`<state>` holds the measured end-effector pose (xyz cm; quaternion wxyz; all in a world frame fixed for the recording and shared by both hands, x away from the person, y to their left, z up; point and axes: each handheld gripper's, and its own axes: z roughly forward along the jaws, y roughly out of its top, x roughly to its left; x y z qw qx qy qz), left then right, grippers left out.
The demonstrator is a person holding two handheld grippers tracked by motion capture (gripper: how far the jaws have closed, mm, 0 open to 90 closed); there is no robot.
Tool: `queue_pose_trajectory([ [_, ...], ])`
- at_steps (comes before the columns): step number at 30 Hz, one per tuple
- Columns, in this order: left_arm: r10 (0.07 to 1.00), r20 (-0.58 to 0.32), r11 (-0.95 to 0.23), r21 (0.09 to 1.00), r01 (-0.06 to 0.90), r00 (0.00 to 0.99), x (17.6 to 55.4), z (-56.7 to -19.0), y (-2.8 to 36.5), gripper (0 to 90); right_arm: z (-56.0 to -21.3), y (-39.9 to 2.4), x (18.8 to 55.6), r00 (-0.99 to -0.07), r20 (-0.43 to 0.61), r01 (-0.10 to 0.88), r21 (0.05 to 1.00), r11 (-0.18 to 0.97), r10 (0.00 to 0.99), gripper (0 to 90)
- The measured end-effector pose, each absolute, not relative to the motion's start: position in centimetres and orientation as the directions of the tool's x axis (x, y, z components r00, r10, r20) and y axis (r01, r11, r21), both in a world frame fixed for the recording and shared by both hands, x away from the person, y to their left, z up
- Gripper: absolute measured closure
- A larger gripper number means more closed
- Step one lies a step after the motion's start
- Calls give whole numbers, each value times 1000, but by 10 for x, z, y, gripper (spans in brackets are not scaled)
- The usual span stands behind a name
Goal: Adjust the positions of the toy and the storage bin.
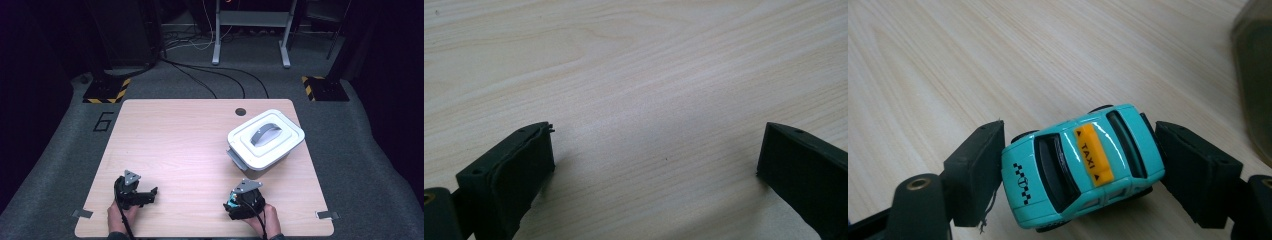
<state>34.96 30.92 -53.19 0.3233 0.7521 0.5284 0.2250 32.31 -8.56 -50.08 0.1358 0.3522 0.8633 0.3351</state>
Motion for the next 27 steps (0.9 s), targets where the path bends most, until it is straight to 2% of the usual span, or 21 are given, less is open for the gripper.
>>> queue_pose_trajectory([
  [27, 938, 5, -243, 722, 648, 346, 350, -532, 310, 15, -501, -158, 330, -533, 10, 614, 693, 378, 846, 220],
])
